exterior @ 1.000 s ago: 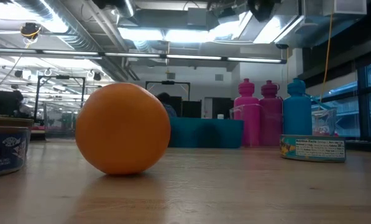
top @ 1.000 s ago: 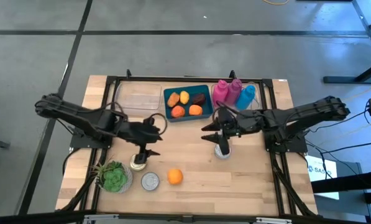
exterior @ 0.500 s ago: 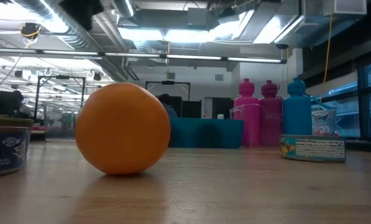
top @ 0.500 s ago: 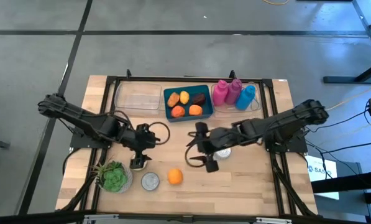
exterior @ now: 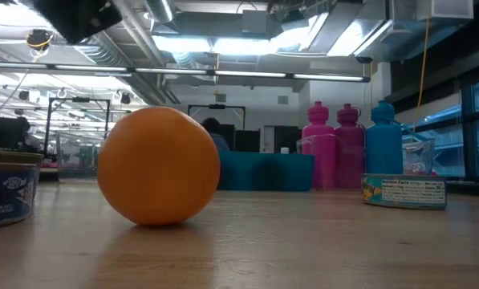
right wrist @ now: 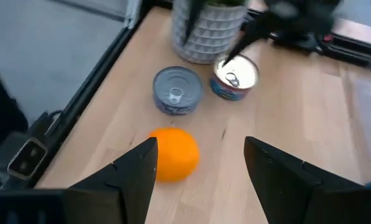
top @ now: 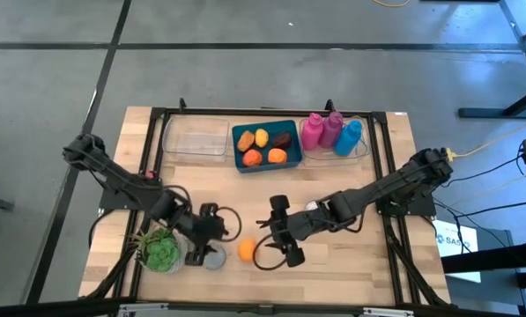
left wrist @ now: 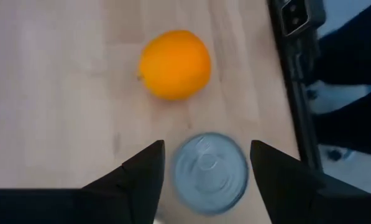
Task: Pick & Place Food Item
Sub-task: Put the orange into the blue bin
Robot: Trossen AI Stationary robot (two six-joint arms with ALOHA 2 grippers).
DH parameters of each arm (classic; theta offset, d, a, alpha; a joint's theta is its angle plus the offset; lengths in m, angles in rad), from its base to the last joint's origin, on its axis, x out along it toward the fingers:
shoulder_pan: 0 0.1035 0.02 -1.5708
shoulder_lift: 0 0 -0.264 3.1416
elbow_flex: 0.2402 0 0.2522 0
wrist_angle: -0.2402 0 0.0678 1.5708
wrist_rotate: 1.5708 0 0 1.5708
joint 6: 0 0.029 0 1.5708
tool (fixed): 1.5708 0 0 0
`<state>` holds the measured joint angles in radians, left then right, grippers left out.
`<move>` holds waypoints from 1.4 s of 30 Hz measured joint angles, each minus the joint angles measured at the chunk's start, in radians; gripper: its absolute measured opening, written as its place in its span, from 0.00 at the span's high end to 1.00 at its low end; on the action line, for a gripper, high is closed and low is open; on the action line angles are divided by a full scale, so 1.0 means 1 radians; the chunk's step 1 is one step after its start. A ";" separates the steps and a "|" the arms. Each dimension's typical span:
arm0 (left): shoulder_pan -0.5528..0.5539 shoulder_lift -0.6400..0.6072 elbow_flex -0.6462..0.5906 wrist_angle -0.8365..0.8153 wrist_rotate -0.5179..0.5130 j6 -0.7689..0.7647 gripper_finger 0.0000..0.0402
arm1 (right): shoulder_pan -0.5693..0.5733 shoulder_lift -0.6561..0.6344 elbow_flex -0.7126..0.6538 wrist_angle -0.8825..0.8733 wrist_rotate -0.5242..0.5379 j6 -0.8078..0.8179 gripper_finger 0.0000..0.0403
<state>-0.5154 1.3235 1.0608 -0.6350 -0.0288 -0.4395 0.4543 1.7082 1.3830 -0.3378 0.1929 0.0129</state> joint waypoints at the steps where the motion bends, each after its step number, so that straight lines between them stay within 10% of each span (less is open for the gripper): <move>1: -0.008 0.000 -0.031 0.049 -0.002 -0.020 0.46 | 0.003 -0.002 0.000 0.002 0.006 0.019 0.40; 22: 0.012 0.197 -0.220 0.574 -0.003 -0.238 0.68 | 0.067 0.002 -0.032 -0.102 0.006 0.162 0.55; 42: 0.066 0.363 -0.083 0.592 0.009 -0.067 0.77 | 0.071 0.003 -0.172 0.027 0.036 0.399 0.63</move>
<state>-0.4495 1.6863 0.9782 -0.0433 -0.0196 -0.5067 0.5255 1.7111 1.2110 -0.3111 0.2286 0.4116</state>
